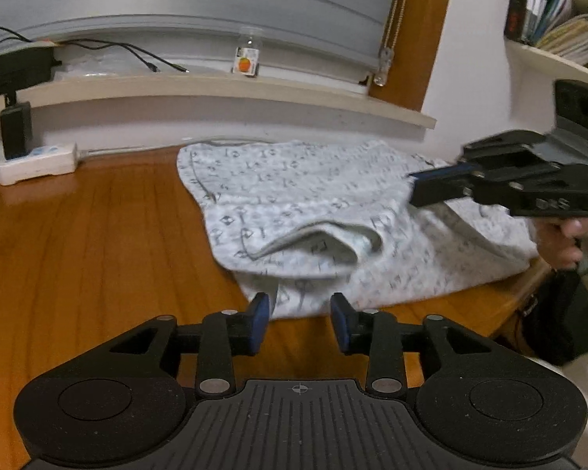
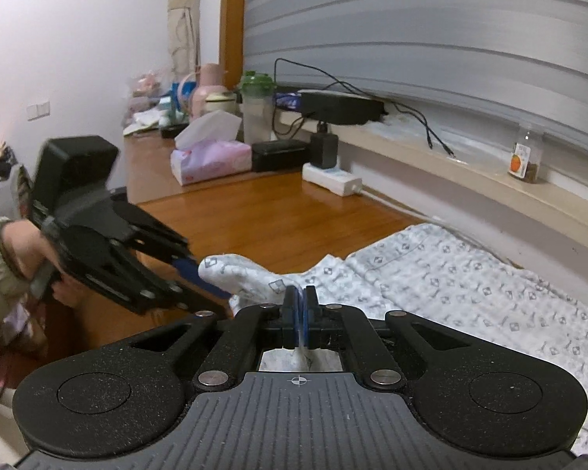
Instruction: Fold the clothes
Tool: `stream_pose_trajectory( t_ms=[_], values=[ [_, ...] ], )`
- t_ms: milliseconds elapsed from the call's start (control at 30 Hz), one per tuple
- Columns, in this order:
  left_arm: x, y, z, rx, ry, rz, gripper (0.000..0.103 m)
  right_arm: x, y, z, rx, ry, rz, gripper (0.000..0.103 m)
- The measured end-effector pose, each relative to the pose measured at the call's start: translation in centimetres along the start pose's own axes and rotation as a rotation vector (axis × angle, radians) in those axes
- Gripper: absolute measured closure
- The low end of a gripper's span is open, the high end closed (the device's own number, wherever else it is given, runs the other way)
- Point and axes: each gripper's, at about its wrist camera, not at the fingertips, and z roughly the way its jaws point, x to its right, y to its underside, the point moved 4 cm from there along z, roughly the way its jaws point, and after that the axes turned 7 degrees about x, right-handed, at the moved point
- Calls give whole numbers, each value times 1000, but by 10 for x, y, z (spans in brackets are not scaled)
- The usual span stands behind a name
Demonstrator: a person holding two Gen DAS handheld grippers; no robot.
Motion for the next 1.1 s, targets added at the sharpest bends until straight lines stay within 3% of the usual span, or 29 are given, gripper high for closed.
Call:
stream_pose_trajectory(
  t_ms=[133, 267, 567, 733, 800, 867, 900, 1000, 1067, 1100],
  values=[
    [6, -1, 18, -3, -17, 31, 62, -7, -1, -3, -3, -18, -10, 100],
    [0, -5, 23, 17, -97, 42, 85, -21, 4, -4, -31, -57, -19, 100],
    [-20, -1, -14, 47, -153, -43, 85, -64, 43, 15, -166, -161, -56, 100],
    [-26, 2, -17, 48, -116, -108, 84, -67, 59, 23, -204, -177, -43, 99],
    [-21, -2, -13, 52, -111, -100, 84, -65, 55, 19, -189, -185, -34, 92],
    [-15, -6, -7, 55, -93, -92, 84, -63, 50, 13, -168, -187, -40, 75],
    [-12, -8, -4, 60, -84, -88, 81, -59, 48, 7, -156, -172, -44, 73],
    [6, -22, 9, 72, -56, -46, 77, -42, 40, -15, -119, -112, -45, 69],
    [20, -34, 21, 80, -38, 2, 77, -18, 40, -38, -96, -42, -36, 58],
    [27, -39, 29, 78, -23, 21, 77, -3, 41, -52, -89, 1, -30, 57]
  ],
)
